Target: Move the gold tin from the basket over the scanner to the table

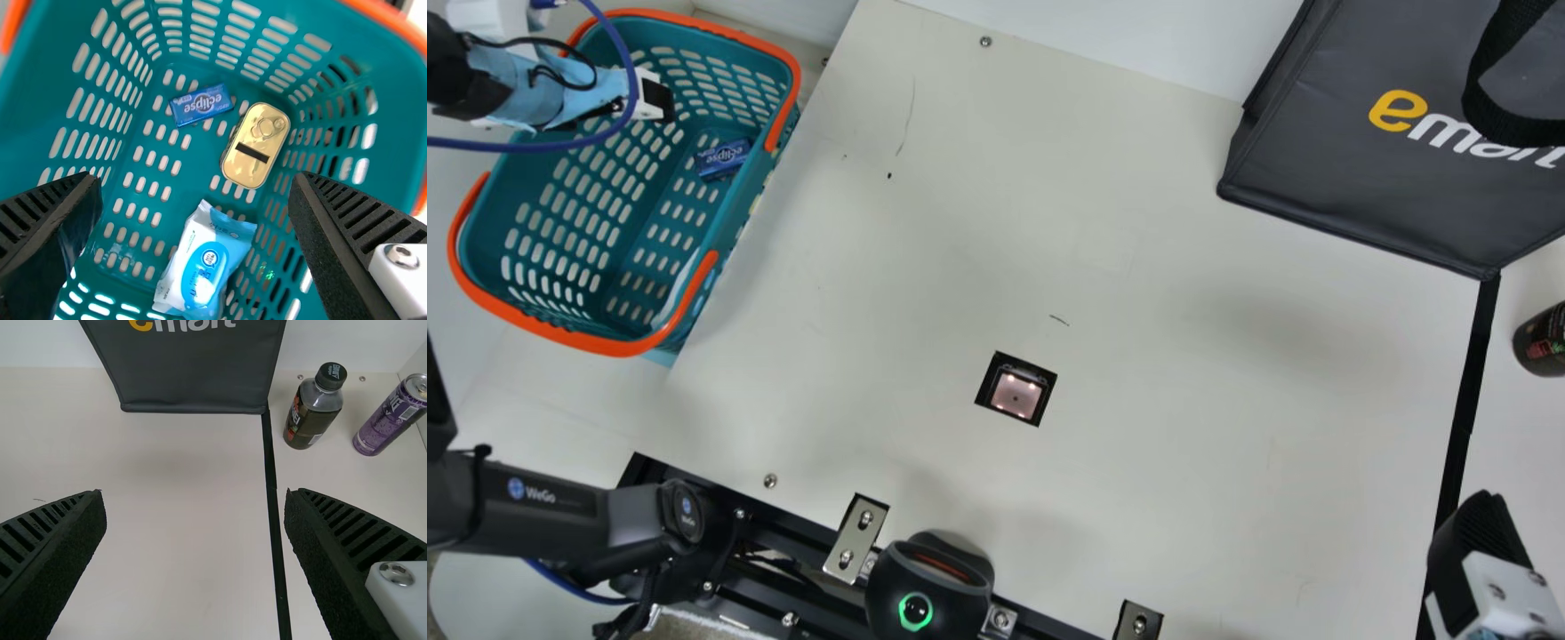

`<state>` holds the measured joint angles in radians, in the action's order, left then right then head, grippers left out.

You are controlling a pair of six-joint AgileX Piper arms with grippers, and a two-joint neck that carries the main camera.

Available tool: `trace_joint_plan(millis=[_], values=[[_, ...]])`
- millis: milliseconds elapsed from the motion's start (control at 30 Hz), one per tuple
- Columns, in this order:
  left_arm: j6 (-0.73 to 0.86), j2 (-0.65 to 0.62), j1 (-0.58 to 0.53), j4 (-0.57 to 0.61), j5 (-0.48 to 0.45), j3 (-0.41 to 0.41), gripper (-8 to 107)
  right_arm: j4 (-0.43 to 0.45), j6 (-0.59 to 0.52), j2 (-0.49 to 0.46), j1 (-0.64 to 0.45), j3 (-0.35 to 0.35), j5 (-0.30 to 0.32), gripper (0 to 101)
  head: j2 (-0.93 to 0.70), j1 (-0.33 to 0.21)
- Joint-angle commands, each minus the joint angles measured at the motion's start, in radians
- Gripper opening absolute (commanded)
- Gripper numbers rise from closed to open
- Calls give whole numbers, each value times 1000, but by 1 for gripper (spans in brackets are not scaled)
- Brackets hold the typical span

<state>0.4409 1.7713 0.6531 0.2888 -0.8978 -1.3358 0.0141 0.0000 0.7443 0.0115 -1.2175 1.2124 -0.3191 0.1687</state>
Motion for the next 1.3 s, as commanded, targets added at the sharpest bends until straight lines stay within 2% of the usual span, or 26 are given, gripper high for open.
trace_joint_plan(millis=[0,367,1000,1267], values=[[10,35,2,-2,1,-7,90,0,0,0,0,0,0,95,-2,-30],[64,144,9,-13,12,-19,90,0,0,0,0,0,0,95,-2,-30],[215,197,9,12,80,63,90,0,0,0,0,0,0,95,-2,-30],[290,257,-6,41,105,35,90,0,0,0,0,0,0,95,-2,-30]])
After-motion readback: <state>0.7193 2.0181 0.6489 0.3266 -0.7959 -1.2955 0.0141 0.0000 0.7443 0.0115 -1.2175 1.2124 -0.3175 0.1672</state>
